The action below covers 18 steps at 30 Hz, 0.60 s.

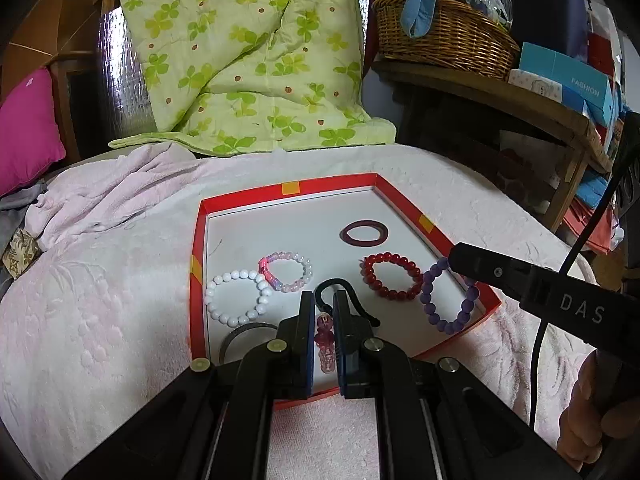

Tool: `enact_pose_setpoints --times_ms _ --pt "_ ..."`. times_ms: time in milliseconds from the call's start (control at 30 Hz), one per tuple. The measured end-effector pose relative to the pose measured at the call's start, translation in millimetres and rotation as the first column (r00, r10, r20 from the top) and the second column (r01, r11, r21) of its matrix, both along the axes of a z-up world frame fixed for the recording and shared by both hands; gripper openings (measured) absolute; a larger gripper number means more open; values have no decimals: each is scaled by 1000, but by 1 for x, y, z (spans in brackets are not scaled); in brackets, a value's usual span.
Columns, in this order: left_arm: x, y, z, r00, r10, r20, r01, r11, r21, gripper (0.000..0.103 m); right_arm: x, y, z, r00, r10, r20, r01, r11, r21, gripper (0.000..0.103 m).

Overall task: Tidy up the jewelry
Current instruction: 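Carry the crystal bracelet into the red box with left while right carries the purple bracelet there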

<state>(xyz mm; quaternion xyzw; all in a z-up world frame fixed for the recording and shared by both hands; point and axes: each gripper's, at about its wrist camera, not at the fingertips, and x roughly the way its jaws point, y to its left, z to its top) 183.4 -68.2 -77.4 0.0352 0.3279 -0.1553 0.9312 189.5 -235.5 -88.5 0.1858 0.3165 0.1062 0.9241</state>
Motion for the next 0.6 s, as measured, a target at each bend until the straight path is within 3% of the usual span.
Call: enact_pose_setpoints --times_ms 600 --pt "9 -6 -21 998 7 -70 -4 999 51 9 10 2 -20 997 2 -77 -4 1000 -24 11"
